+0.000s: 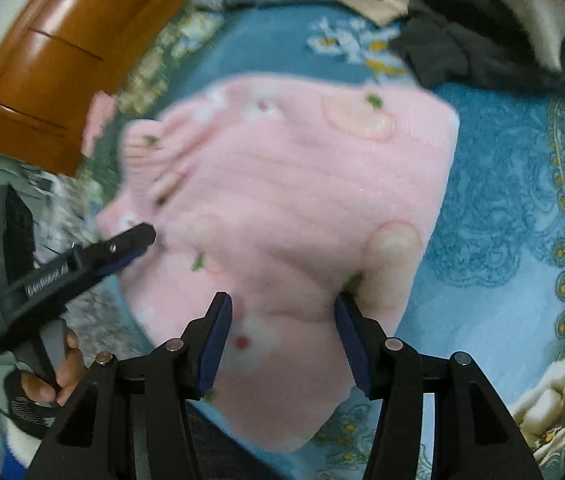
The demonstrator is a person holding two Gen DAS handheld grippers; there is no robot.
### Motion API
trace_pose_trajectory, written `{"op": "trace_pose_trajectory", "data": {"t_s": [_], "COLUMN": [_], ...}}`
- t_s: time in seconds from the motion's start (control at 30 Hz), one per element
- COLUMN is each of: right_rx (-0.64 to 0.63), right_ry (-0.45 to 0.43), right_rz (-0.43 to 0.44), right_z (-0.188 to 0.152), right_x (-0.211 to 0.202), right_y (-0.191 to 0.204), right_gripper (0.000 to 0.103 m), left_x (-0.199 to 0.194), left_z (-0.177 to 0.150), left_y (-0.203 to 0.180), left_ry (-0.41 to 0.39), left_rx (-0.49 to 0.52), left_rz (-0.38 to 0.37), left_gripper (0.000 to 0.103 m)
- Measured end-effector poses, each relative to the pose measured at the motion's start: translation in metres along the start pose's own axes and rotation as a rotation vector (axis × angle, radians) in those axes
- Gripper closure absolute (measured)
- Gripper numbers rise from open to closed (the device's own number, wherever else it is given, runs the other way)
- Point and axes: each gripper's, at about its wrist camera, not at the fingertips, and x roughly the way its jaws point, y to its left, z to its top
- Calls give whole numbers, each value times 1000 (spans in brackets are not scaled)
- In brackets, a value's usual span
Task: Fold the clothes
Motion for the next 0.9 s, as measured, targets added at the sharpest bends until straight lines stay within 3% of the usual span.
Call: {"op": "trace_pose_trajectory", "data": {"t_s": [0.1, 0.13, 0.2, 0.33, 0.47, 0.8, 0.9], "right_rx": [46, 83, 189, 325, 315, 324, 334], "right_ry": [-68, -80, -94, -97, -91, -68, -37], "right_rz": [23, 28, 66, 149, 158, 160, 149], "right_z": [-5, -8, -14, -20, -16, -6, 0], "right_x": [-15, -17, -15, -1, 12, 42, 47], "right_y": [-15, -23, -41, -62, -59, -56, -54], "right_gripper": [42, 35, 34, 34, 34, 34, 32], "left_x": [-16, -16, -14, 10, 33, 77, 84], "left_z": [12, 15, 23, 31, 34, 50, 51], "left_y": [21, 27, 44, 53, 59, 71, 73], "left_ry": [-43, -41, -29, 38, 121, 238, 262], "left_rx": [-43, -56, -67, 29, 120, 112, 59], "left_rz": [5, 7, 15, -9, -28, -218, -270], "left_gripper": [37, 36, 28, 24, 23, 14, 14]}}
